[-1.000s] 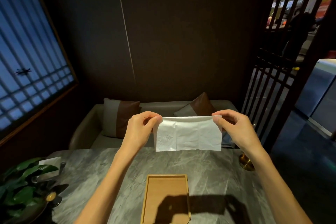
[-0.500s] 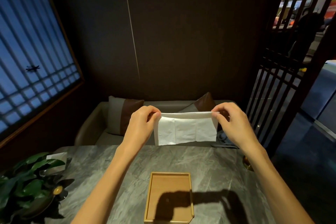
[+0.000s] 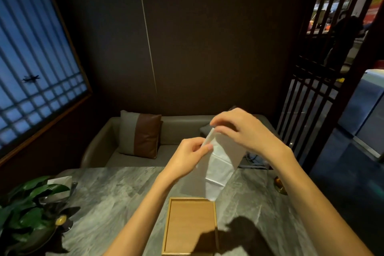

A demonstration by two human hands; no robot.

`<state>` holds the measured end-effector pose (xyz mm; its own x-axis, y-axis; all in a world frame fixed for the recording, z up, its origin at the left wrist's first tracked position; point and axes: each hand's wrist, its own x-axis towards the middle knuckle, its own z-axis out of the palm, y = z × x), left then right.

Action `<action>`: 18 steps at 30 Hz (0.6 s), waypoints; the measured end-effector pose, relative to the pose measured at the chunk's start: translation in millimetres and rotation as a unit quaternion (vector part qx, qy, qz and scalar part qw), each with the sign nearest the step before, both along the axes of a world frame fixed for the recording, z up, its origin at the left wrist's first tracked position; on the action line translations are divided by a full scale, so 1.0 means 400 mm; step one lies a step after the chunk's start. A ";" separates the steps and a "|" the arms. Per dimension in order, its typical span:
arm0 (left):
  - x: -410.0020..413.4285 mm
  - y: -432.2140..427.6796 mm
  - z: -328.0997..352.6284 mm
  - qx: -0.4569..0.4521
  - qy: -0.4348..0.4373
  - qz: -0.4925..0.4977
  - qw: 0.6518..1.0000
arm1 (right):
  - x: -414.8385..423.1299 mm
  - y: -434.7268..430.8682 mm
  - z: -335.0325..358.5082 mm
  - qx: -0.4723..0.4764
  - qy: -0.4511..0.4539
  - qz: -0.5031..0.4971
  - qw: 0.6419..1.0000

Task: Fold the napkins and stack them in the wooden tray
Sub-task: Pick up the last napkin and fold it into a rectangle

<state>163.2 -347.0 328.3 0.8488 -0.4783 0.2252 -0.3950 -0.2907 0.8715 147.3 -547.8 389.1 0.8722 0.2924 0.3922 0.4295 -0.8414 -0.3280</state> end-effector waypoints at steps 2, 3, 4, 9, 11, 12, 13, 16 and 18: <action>-0.005 0.008 0.009 -0.067 0.057 0.017 0.996 | -0.012 -0.020 -0.025 0.186 0.012 -0.070 0.980; -0.006 0.010 0.014 -0.096 0.086 0.031 0.991 | -0.023 -0.024 -0.041 0.275 0.053 -0.095 0.955; -0.004 0.013 0.018 -0.114 0.110 0.047 0.986 | -0.036 -0.023 -0.058 0.353 0.111 -0.095 0.924; 0.016 0.016 0.023 -0.103 0.133 0.069 0.983 | -0.072 -0.005 -0.147 0.458 0.251 -0.015 0.852; 0.018 0.017 0.022 -0.099 0.143 0.053 0.983 | -0.075 0.009 -0.153 0.460 0.220 -0.040 0.859; 0.017 0.016 0.022 -0.098 0.145 0.048 0.983 | -0.073 0.014 -0.153 0.469 0.206 -0.054 0.857; 0.017 0.016 0.020 -0.098 0.147 0.043 0.983 | -0.070 0.017 -0.153 0.482 0.195 -0.065 0.852; 0.013 0.017 0.016 -0.100 0.141 0.038 0.984 | -0.065 0.017 -0.149 0.508 0.177 -0.085 0.839; 0.015 0.020 0.014 -0.091 0.119 0.053 0.987 | -0.064 0.011 -0.147 0.511 0.179 -0.088 0.836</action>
<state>169.0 -339.0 334.0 0.9311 -0.3540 0.0876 -0.1486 -0.1488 0.9776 121.5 -543.3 330.1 0.9814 -0.1813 0.0627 0.0481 -0.0840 -0.9953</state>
